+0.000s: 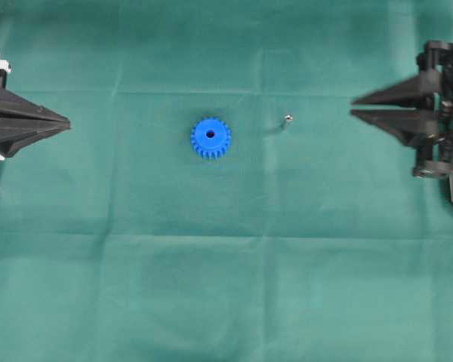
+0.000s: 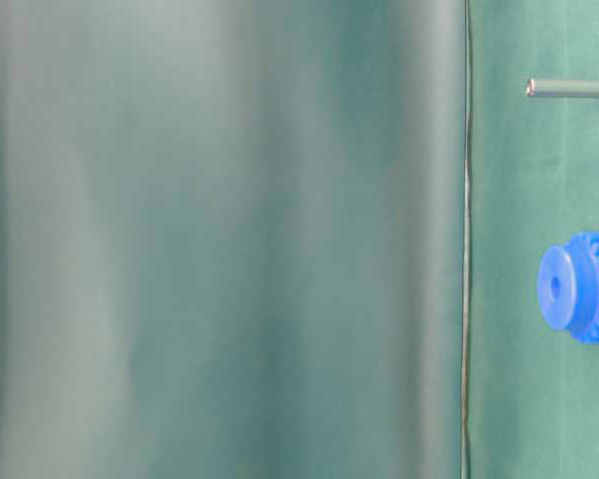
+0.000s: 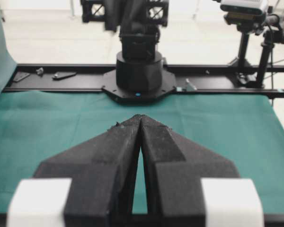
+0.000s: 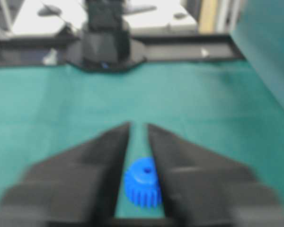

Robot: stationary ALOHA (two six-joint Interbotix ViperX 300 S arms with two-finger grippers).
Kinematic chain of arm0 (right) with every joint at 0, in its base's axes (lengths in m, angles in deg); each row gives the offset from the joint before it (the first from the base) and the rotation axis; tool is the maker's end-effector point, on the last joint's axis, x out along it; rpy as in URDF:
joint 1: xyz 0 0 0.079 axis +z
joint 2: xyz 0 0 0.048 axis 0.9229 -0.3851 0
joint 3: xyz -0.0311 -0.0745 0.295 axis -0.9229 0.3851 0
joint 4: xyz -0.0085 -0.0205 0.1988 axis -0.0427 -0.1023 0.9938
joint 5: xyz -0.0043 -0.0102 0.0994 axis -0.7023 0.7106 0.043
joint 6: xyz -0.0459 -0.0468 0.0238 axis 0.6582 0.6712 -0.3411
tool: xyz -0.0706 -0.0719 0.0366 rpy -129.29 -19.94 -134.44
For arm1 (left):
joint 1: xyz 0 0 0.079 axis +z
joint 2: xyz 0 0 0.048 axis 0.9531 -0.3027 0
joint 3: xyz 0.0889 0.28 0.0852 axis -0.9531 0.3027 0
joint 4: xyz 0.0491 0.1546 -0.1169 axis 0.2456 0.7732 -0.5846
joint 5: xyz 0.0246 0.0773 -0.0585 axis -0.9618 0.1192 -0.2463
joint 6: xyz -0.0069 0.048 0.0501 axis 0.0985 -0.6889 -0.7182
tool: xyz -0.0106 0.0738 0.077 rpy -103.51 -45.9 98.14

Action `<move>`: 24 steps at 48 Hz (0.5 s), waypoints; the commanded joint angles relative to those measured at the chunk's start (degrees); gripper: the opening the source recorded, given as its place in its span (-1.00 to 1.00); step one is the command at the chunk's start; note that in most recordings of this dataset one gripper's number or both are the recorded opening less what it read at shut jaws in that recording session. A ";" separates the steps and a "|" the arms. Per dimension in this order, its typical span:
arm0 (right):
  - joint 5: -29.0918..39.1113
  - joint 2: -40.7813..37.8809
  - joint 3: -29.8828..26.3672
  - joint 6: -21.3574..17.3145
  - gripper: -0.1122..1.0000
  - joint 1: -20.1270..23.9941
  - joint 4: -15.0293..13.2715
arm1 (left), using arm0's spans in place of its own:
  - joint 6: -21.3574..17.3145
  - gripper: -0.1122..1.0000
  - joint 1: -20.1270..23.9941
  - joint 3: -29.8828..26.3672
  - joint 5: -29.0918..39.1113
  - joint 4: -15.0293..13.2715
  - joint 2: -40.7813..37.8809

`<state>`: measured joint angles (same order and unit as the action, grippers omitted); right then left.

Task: Insert the shaft placed at a random location into the center hole of the small gear at another random location.
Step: 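Move the right gripper open toward the small silver shaft, then lower the right gripper over the shaft and close on it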

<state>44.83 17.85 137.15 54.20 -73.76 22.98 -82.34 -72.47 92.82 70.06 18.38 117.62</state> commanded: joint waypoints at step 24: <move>-24.08 -35.33 -0.35 2.11 0.72 -5.27 2.02 | -0.26 -0.80 0.18 -1.14 -0.26 0.18 -0.44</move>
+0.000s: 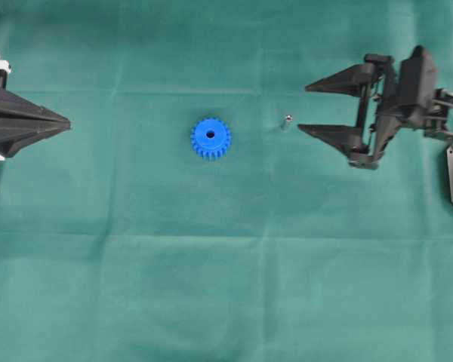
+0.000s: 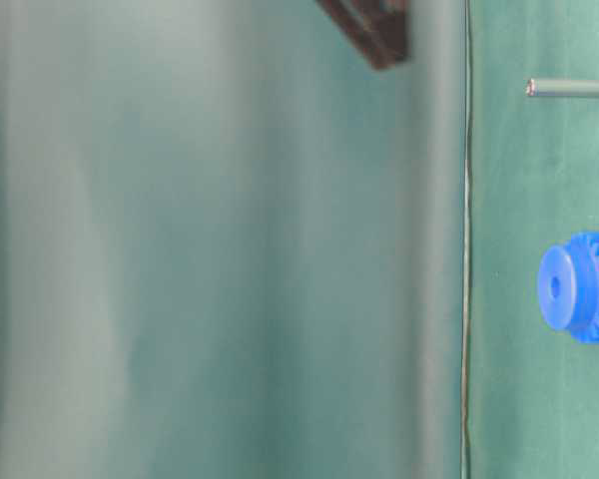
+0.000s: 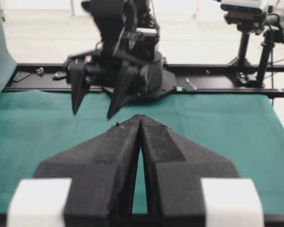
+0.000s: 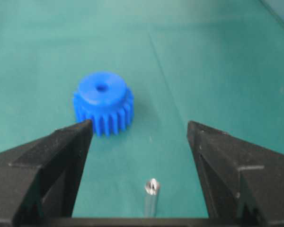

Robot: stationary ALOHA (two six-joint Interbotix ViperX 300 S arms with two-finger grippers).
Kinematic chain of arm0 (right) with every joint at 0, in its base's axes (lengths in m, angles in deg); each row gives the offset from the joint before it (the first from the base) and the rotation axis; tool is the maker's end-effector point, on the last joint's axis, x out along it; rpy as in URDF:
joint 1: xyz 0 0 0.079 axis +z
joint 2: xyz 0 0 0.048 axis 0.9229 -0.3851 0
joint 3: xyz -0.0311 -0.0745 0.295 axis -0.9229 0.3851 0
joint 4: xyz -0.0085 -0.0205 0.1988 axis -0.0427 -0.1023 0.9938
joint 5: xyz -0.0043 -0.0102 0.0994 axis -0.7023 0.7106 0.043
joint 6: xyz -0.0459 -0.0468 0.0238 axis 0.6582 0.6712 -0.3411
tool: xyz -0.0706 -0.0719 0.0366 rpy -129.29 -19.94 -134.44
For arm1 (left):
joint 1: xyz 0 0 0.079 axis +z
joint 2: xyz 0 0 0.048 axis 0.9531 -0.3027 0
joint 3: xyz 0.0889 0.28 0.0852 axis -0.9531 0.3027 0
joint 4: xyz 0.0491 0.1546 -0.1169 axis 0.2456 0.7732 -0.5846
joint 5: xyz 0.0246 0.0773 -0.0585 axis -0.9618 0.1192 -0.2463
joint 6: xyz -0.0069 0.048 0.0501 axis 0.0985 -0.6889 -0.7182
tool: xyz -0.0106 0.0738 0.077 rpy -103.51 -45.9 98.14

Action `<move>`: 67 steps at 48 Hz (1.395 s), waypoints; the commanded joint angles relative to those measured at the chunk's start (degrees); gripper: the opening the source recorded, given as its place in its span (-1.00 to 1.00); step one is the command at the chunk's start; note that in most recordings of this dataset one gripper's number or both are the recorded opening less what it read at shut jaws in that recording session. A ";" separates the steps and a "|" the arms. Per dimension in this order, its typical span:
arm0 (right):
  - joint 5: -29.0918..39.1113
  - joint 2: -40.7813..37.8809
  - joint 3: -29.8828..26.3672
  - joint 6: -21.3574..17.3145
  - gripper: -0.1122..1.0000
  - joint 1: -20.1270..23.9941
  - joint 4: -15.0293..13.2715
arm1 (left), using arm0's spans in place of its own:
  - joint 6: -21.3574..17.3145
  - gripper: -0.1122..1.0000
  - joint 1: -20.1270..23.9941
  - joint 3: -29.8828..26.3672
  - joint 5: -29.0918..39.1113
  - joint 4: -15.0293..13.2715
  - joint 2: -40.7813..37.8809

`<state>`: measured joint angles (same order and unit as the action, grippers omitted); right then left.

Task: Insert the shaft placed at a random location into the center hole of the small gear at another random location.
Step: 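Lower the right gripper over the shaft and close on it, then lift the shaft upright with the right gripper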

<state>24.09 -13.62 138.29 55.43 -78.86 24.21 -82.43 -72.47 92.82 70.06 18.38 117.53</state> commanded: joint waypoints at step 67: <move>-7.56 -18.37 -4.57 0.79 -0.57 -0.18 2.11 | -0.26 -0.80 0.26 -0.97 0.70 0.09 -0.35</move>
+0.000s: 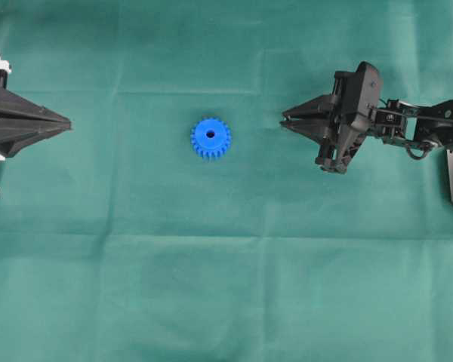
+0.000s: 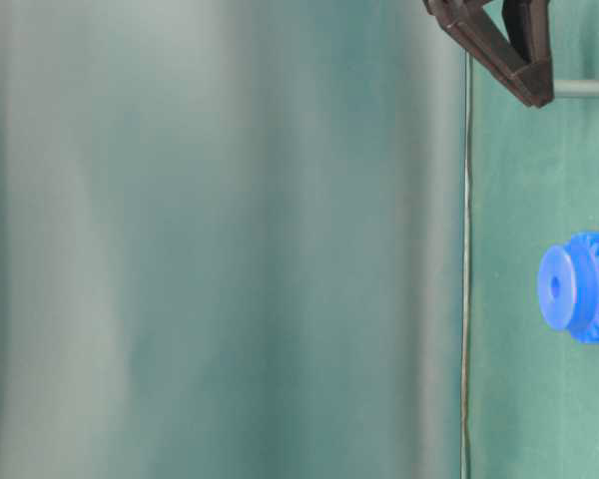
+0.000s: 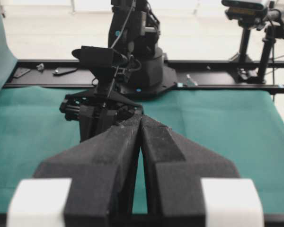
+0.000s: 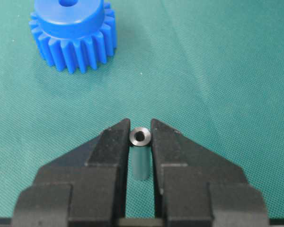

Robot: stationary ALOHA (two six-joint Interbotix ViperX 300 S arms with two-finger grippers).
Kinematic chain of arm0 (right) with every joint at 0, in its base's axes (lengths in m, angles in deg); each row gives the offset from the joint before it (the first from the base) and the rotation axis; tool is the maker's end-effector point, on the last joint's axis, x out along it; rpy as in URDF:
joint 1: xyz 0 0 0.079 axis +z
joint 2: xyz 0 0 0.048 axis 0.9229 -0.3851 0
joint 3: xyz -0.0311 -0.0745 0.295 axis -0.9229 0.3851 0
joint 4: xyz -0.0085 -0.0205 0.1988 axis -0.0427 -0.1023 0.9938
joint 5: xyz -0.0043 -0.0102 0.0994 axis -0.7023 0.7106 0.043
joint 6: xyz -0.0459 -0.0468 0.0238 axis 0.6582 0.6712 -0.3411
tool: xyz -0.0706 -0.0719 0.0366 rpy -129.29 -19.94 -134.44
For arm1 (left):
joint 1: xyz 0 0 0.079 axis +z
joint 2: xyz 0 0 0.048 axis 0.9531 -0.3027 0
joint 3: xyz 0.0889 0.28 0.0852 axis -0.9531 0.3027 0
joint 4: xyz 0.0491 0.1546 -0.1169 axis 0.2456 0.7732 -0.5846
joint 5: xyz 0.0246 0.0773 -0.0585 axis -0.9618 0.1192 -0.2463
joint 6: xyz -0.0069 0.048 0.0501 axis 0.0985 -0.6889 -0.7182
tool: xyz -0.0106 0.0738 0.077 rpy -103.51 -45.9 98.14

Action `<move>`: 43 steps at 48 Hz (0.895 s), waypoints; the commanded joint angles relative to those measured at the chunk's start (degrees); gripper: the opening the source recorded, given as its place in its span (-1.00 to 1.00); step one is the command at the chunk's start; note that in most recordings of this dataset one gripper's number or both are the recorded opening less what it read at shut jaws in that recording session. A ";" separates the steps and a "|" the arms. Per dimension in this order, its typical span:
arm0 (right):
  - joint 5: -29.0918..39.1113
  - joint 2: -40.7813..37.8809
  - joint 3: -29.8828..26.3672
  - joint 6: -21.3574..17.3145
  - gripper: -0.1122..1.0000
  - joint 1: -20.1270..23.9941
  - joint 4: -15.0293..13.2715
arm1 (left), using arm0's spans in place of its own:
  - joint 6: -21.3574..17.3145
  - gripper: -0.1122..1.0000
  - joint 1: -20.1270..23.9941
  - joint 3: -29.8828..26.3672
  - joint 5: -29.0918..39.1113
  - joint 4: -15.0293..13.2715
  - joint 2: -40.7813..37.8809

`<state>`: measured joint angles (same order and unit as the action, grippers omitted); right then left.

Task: Insert the shaft placed at a random location into the center hole of the small gear at another random location.
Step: 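Lift the shaft upright with the right gripper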

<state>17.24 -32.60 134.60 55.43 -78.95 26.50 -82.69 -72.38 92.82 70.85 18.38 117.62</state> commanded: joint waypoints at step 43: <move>19.60 18.63 -3.60 1.32 -0.57 -0.09 -0.18 | 0.26 -0.80 0.18 -0.97 0.79 0.18 -0.18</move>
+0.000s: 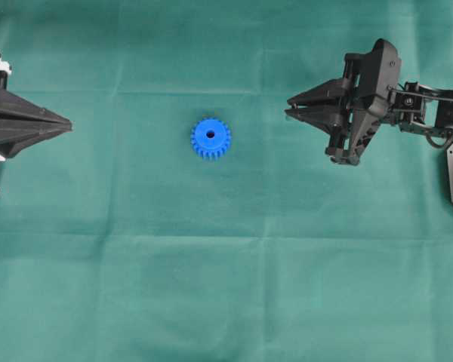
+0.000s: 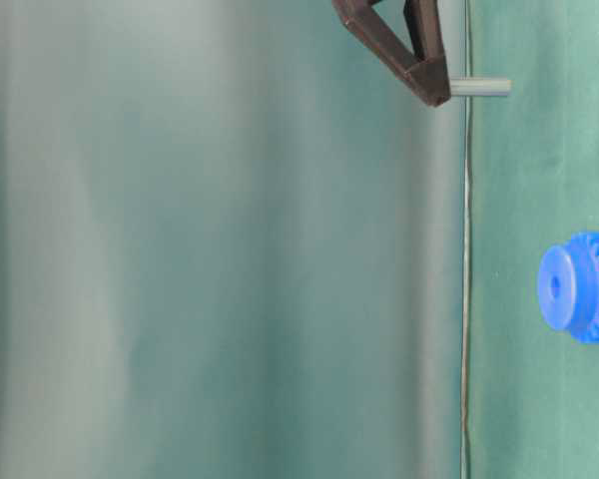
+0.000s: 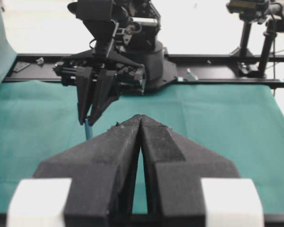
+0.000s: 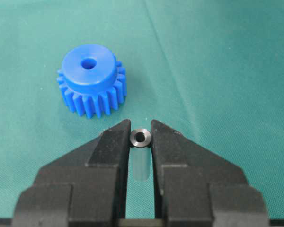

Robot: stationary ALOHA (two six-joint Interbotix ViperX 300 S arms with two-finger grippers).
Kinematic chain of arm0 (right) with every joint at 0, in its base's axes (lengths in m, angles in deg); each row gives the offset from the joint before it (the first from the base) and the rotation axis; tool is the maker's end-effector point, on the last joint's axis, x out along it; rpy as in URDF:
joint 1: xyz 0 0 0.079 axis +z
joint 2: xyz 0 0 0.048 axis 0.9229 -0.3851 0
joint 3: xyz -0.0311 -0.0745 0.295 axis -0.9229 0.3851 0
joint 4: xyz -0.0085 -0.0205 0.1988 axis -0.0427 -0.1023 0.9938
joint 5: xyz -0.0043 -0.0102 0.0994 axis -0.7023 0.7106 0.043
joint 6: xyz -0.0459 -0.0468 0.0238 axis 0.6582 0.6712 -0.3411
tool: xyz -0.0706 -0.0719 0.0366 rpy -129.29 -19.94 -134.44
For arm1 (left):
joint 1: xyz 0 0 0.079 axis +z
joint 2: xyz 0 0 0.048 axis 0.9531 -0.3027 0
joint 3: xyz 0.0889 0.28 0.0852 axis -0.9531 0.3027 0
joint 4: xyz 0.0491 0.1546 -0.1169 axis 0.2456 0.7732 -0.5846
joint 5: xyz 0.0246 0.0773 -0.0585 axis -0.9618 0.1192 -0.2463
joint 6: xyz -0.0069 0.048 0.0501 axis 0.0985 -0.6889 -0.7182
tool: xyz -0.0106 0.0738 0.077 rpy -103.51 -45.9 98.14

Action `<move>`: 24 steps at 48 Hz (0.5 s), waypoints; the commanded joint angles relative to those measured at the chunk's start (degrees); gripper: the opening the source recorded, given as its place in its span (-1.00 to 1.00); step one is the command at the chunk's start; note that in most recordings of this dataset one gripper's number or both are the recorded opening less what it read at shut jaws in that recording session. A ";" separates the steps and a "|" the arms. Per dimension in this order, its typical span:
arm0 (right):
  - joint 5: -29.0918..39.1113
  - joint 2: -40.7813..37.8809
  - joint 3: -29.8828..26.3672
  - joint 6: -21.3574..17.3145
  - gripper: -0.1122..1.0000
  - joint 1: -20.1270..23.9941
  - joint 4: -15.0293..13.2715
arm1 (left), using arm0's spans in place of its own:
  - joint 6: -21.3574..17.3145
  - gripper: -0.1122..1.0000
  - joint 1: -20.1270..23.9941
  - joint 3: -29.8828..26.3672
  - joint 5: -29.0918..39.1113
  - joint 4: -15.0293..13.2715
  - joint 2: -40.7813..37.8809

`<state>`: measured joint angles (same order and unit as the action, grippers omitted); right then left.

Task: Insert the shaft placed at a random location into the center hole of the small gear at another random location.
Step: 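Lift the shaft upright with the right gripper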

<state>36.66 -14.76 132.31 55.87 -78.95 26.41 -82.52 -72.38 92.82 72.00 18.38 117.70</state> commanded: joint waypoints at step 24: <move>-0.18 -3.52 -6.06 0.88 -0.57 1.49 -0.09 | 0.18 -0.80 0.18 -1.05 -0.26 0.09 -0.26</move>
<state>36.57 -17.49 129.15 55.87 -78.16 26.41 -82.43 -72.29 92.82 72.00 18.38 117.79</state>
